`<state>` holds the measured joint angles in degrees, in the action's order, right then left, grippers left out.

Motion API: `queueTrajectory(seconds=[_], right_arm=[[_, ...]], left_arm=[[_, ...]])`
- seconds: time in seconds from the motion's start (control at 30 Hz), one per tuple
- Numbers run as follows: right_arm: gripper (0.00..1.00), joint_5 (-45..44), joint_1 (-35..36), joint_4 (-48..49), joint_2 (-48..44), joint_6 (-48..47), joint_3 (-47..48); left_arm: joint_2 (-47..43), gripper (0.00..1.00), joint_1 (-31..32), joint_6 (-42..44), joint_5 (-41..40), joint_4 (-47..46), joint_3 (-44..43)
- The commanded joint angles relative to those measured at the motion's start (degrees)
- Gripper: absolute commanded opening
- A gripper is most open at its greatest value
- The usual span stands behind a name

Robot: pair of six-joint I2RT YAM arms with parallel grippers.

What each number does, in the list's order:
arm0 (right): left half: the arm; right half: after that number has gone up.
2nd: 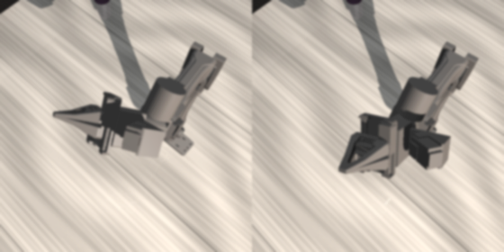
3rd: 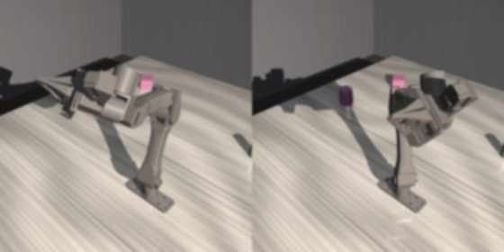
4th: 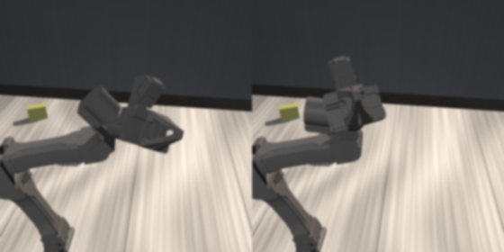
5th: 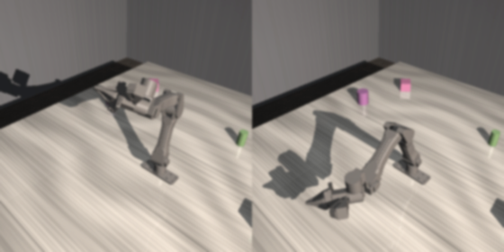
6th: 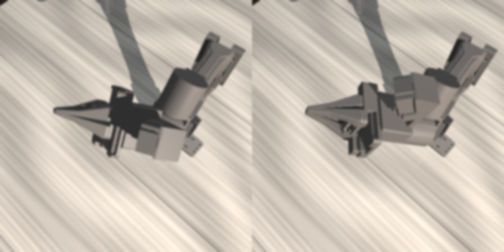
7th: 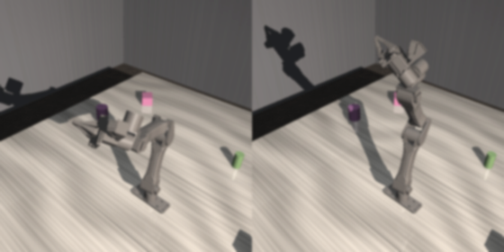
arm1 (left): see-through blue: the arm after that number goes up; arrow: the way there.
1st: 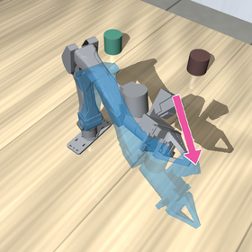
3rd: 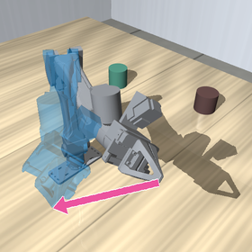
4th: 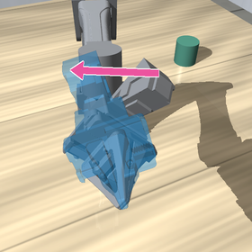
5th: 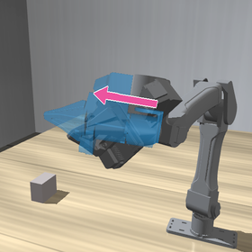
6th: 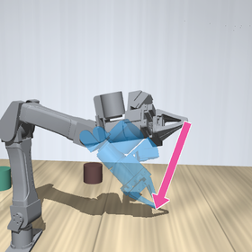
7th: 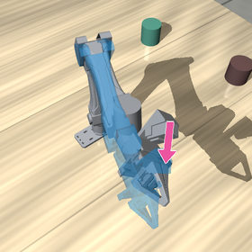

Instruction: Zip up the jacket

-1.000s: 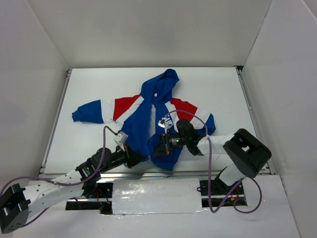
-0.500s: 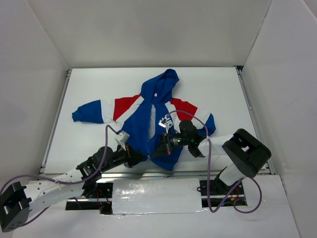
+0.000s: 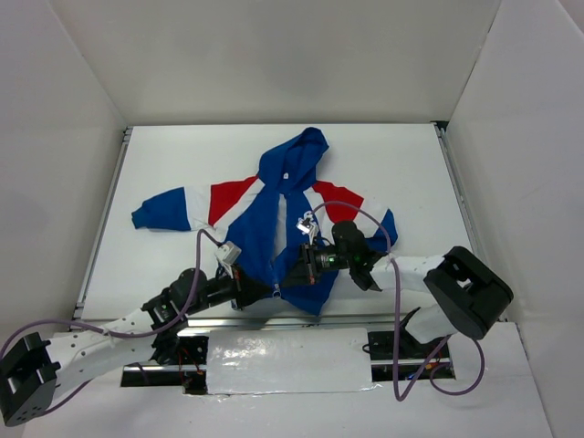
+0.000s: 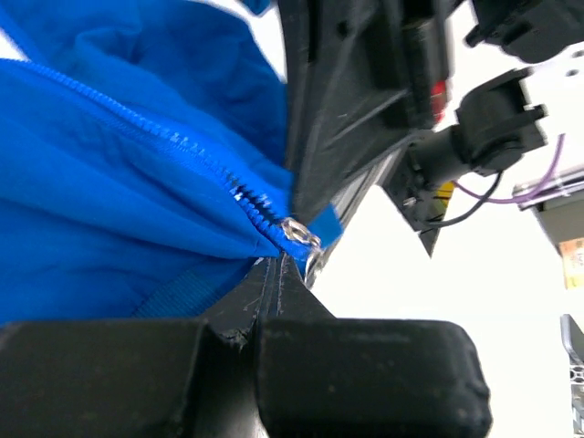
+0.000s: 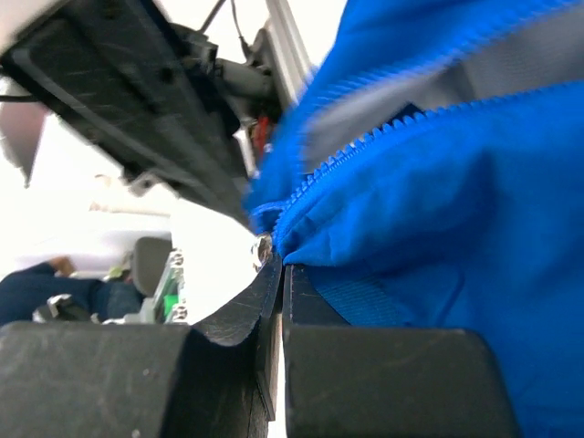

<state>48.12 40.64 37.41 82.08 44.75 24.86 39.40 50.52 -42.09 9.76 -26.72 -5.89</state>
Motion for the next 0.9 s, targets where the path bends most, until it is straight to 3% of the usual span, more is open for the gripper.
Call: queueTrajectory(seconds=[0.0, 0.4, 0.63, 0.87], right_arm=[[0.0, -9.8, -0.6, -2.2, -2.5, -4.1, 2.8], [0.0, -3.0, -0.6, 2.5, -3.4, -6.2, 0.9], [0.0, -0.7, -0.6, 14.2, -3.5, -2.7, -2.9], [0.0, -5.0, -0.5, 24.3, -5.8, 1.5, -7.8]], left_arm=[[-2.0, 0.0, 0.9, -0.1, 10.4, -7.8, -0.1], [-1.9, 0.0, 0.9, 0.3, 8.9, -6.9, 0.2], [-2.2, 0.0, 0.9, -0.3, 5.0, -4.7, 0.2], [-2.3, 0.0, 0.9, -0.3, 7.1, -6.4, 0.8]])
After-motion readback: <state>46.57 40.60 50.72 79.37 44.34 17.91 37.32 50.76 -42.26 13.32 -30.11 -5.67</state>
